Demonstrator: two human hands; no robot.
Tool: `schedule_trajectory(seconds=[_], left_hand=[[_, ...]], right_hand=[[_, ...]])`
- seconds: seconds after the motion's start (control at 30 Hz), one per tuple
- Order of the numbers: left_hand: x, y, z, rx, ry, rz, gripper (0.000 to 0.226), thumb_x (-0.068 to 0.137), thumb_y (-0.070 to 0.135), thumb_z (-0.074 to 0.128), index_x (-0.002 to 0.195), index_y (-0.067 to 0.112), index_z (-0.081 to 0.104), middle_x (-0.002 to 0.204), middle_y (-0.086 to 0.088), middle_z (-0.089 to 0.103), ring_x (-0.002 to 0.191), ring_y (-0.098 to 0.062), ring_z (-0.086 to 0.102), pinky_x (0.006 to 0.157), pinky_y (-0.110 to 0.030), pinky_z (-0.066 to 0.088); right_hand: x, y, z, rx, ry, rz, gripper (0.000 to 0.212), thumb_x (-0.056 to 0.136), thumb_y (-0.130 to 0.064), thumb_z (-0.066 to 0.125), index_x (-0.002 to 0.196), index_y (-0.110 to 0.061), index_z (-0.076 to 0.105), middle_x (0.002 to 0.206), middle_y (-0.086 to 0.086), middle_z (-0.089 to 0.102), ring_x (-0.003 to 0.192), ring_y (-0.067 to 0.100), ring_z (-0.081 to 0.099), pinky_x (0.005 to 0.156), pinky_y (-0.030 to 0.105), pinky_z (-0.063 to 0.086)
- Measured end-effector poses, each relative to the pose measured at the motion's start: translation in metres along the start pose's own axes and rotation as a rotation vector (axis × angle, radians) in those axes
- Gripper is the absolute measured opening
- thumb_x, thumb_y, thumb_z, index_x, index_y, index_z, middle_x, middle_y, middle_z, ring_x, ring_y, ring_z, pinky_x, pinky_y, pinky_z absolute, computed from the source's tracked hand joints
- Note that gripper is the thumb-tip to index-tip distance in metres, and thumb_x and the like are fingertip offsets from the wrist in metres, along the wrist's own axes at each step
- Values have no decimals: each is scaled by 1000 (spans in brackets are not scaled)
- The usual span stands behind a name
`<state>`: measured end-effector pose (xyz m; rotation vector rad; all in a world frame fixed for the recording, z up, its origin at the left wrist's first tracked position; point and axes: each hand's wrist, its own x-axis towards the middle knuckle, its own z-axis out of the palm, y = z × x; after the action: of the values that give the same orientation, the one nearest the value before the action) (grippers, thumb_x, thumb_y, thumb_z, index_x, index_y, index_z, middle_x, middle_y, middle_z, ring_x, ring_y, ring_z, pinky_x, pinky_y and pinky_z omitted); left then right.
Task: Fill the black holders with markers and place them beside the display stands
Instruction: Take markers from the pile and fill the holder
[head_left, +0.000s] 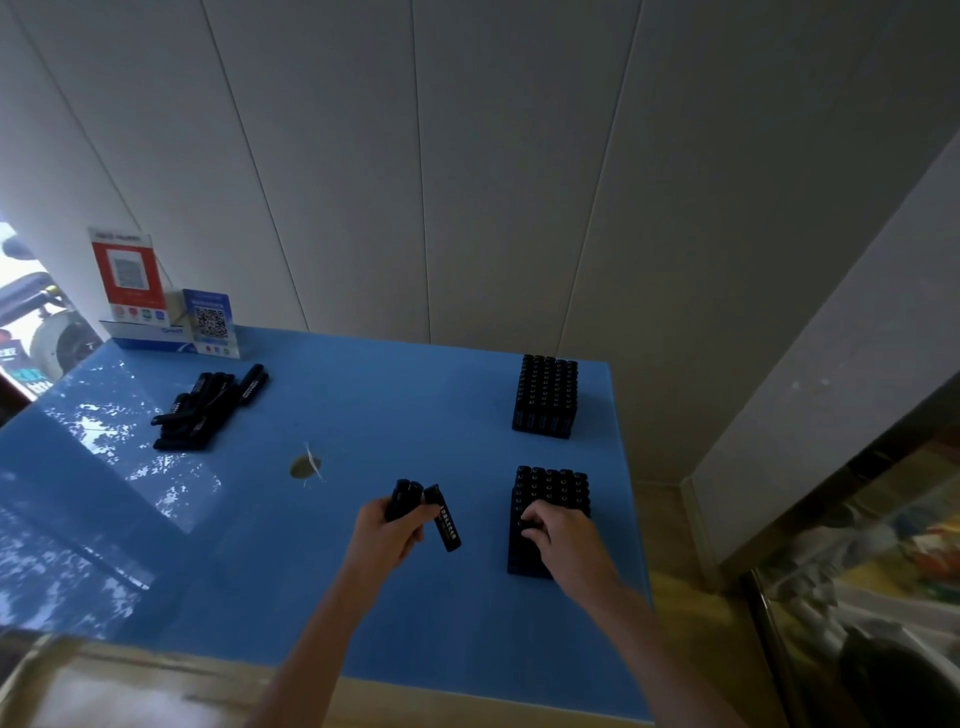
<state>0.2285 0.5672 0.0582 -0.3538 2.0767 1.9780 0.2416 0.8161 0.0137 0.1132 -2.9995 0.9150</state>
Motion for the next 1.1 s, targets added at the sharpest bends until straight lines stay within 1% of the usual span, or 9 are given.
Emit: schedule_trajectory(seconds=[0.1, 0.2, 0.4, 0.5, 0.67, 0.73, 0.83, 0.97, 1.1], left_hand=[[1, -2, 1, 0, -7, -6, 14, 86, 14, 75, 85, 4, 65, 58, -5, 55, 45, -11, 40, 42, -22, 31], [1, -2, 2, 12, -8, -1, 16, 86, 14, 75, 84, 3, 64, 58, -5, 55, 44, -11, 40, 42, -22, 30], [3, -2, 8, 26, -22, 12, 17, 86, 15, 75, 84, 2, 64, 55, -3, 52, 43, -11, 39, 41, -23, 29], [3, -1, 15, 25, -62, 10, 14, 87, 16, 75, 88, 5, 67, 55, -3, 49, 43, -11, 38, 41, -23, 29], [5, 3, 32, 50, -130, -27, 17, 85, 15, 78, 100, 10, 72, 52, 0, 45, 45, -12, 38, 42, -23, 28], [5, 5, 40, 82, -161, -28, 17, 83, 16, 79, 99, 11, 73, 51, 0, 44, 44, -12, 37, 41, -24, 27], [5, 7, 48, 150, -210, -13, 16, 82, 20, 81, 94, 12, 75, 49, 0, 42, 44, -13, 35, 41, -24, 27], [5, 9, 56, 200, -265, 7, 19, 80, 23, 83, 90, 10, 74, 48, 2, 44, 42, -12, 36, 40, -23, 28], [5, 7, 56, 221, -262, 7, 18, 79, 23, 84, 89, 11, 76, 48, 2, 45, 42, -11, 35, 41, -23, 28]], right_hand=[[-1, -1, 0, -49, 29, -10, 18, 96, -23, 63, 113, -20, 60, 101, -9, 70, 88, 4, 66, 75, 25, 56], [-3, -1, -1, -71, 65, -38, 8, 96, -25, 63, 103, -22, 63, 94, -9, 69, 81, 3, 63, 70, 22, 54], [-5, 0, -5, -44, 56, -58, 16, 95, -22, 63, 109, -22, 71, 96, -12, 64, 76, -2, 54, 64, 3, 37], [-4, -3, -13, 53, 74, -24, 13, 92, -25, 68, 104, -26, 72, 91, -17, 63, 73, 0, 58, 68, 10, 47], [5, -22, -37, 538, 12, 62, 13, 90, -18, 70, 103, -21, 74, 92, -10, 72, 85, 7, 68, 75, 29, 60], [7, -30, -47, 632, -42, 46, 16, 91, -22, 70, 107, -20, 73, 97, -7, 73, 89, 9, 70, 77, 30, 61], [9, -36, -55, 685, -135, 49, 20, 91, -24, 71, 110, -20, 73, 99, -4, 74, 90, 12, 71, 78, 29, 60], [9, -35, -55, 664, -159, 39, 12, 87, -19, 74, 99, -17, 76, 92, -2, 75, 86, 16, 72, 80, 34, 61], [5, -30, -59, 639, -188, 39, 11, 85, -13, 76, 96, -16, 76, 89, -1, 75, 82, 14, 72, 81, 28, 59]])
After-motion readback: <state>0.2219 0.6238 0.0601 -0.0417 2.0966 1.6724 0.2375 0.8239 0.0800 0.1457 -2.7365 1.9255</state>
